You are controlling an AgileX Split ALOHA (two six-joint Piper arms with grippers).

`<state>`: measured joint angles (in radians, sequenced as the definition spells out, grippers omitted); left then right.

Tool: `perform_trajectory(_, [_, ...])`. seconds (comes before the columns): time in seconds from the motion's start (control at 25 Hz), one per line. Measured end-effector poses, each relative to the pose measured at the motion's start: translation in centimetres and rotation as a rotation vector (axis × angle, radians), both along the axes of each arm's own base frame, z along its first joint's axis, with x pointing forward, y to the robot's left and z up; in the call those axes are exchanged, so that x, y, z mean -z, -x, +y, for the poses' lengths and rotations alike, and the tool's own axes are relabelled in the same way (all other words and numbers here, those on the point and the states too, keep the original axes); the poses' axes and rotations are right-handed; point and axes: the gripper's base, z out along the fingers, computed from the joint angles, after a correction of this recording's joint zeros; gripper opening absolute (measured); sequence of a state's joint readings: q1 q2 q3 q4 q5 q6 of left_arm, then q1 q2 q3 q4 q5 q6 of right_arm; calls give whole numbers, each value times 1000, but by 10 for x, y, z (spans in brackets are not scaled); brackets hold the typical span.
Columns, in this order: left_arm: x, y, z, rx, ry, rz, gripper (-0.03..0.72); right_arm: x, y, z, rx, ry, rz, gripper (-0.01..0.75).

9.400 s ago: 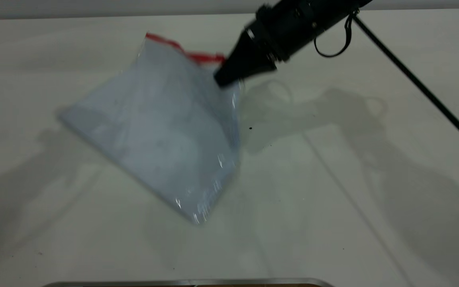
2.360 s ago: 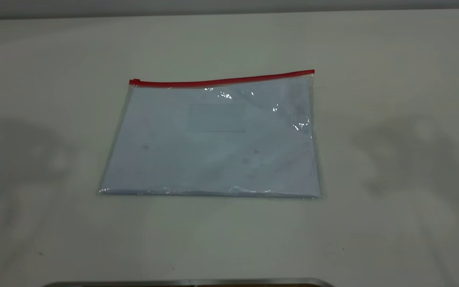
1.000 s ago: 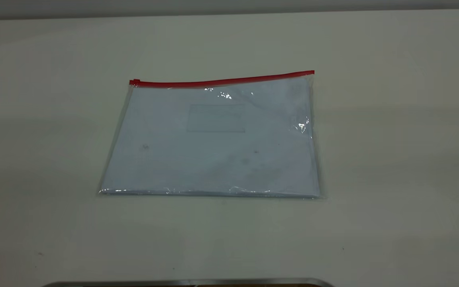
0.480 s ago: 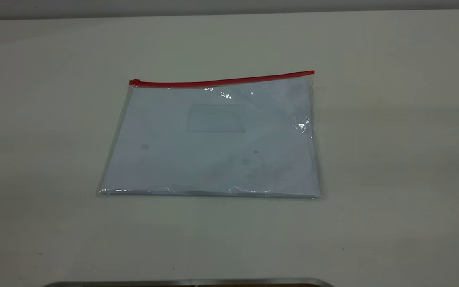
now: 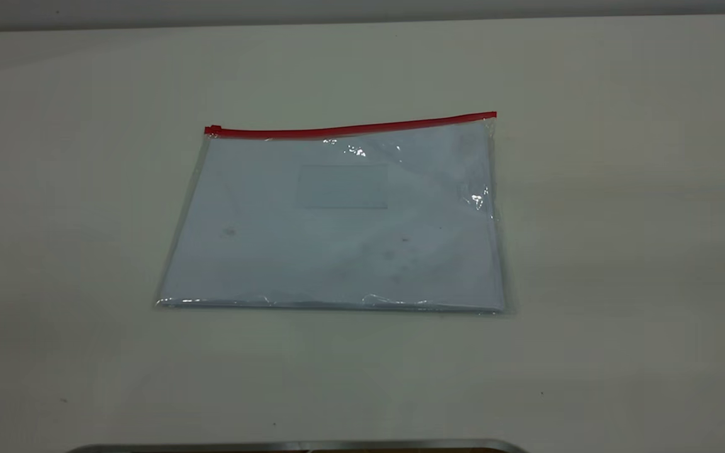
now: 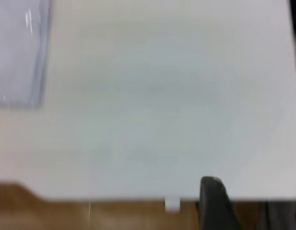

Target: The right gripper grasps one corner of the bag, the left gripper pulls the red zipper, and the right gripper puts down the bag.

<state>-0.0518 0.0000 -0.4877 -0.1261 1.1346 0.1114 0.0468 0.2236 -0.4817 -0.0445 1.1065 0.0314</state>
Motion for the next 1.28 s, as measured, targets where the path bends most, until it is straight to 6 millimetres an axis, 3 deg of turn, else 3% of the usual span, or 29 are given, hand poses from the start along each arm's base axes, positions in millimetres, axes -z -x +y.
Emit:
perform_trajectory(0.12, [0, 2, 0, -2, 1, -11, 467, -2, 24, -1, 9, -7, -156, 435])
perform_trajectory(0.24, [1, 3, 0, -25, 1, -16, 467, -1, 36, -2, 12, -9, -217, 435])
perform_trajectory(1.28, [1, 2, -1, -66, 3, -16, 467, -1, 36, -2, 10, -10, -216, 435])
